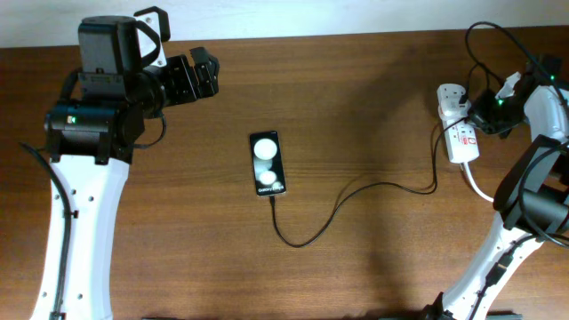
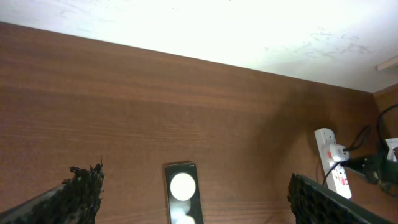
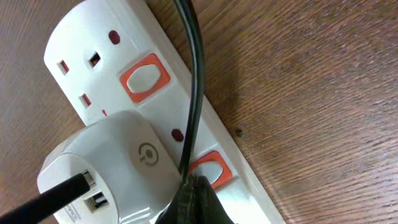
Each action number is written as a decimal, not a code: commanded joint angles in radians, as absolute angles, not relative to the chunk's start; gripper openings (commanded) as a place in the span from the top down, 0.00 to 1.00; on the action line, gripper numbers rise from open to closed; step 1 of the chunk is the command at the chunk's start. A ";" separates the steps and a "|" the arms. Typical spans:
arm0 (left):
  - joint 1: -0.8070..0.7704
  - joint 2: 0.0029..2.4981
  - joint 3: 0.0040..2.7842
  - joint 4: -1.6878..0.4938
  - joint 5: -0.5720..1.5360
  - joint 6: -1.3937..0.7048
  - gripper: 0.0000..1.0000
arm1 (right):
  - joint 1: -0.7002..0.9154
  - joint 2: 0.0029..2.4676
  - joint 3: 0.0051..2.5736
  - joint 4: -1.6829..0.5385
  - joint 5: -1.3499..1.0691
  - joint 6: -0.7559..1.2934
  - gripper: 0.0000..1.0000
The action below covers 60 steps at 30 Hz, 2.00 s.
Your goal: Plug charger to phone and switch on socket
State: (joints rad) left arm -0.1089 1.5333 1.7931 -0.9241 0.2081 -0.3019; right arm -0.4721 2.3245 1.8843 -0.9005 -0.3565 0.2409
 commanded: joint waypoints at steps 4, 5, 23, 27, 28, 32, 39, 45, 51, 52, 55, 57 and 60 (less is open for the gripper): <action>-0.109 1.534 1.796 -0.922 0.201 -0.290 0.01 | -0.387 2.365 1.838 -0.919 -0.488 0.244 0.96; -0.109 1.534 1.796 -0.922 0.201 -0.290 0.01 | -0.391 2.365 1.838 -0.906 -0.458 0.245 0.96; -0.109 1.534 1.796 -0.922 0.201 -0.290 0.01 | -0.426 2.365 1.804 -0.839 -0.485 0.297 0.96; -0.109 1.534 1.796 -0.922 0.201 -0.290 0.01 | -0.410 2.365 1.758 -0.842 -0.495 0.297 0.96; -0.109 1.534 1.796 -0.922 0.201 -0.290 0.01 | -0.406 2.365 1.754 -0.849 -0.494 0.297 0.96; -0.109 1.534 1.796 -0.922 0.201 -0.290 0.01 | -0.369 2.365 1.752 -0.878 -0.501 0.296 0.96; -0.109 1.534 1.796 -0.922 0.201 -0.290 0.01 | -0.382 2.365 1.752 -0.874 -0.419 0.297 0.96; -0.109 1.534 1.796 -0.922 0.201 -0.290 0.01 | -0.521 2.237 1.851 -0.971 -0.406 0.323 0.96; -0.109 1.534 1.796 -0.922 0.201 -0.290 0.01 | -0.555 1.859 1.868 -1.049 -0.414 0.283 0.96; -0.109 1.534 1.796 -0.922 0.201 -0.290 0.01 | -0.548 1.821 1.868 -1.061 -0.415 0.266 0.96; -0.109 1.534 1.796 -0.922 0.201 -0.290 0.01 | -0.476 1.617 1.868 -1.139 -0.414 0.151 0.96; -0.109 1.534 1.796 -0.922 0.201 -0.290 0.01 | -0.364 1.470 1.868 -1.214 -0.414 0.027 0.95; -0.109 1.534 1.796 -0.922 0.201 -0.290 0.01 | -0.175 1.351 1.868 -1.336 -0.414 -0.072 0.89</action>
